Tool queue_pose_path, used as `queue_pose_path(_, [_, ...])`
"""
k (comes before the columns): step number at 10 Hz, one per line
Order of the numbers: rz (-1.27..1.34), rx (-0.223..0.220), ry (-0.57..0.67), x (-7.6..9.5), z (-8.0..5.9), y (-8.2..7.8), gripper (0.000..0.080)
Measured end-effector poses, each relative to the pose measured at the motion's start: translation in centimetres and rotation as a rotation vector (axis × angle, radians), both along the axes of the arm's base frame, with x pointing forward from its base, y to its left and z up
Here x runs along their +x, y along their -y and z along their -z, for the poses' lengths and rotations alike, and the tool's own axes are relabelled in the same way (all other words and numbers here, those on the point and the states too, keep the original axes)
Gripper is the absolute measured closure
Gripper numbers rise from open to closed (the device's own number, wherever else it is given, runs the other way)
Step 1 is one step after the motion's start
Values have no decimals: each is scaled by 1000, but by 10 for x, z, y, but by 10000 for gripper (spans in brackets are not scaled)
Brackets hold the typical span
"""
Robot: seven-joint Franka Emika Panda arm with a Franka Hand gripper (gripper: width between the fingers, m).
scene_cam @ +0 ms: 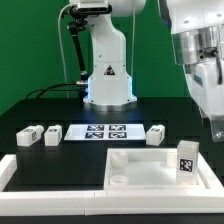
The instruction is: Assemble square table
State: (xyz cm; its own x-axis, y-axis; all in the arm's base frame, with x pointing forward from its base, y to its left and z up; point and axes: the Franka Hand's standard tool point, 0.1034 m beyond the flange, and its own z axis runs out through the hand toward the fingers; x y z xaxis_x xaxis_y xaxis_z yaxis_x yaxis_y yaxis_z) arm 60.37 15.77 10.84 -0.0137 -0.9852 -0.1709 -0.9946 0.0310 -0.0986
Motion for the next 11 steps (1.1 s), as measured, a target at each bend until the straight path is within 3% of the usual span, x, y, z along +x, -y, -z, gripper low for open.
queue_pose_path(5, [-376,-44,64,-1,3,2,150])
queue_pose_path(7, [-600,-80,96,-28,14,7,150])
queue_pose_path(10, [-881,-115,84,-74,36,35,150])
queue_pose_path(11, [-915,-116,78,-81,38,40,150])
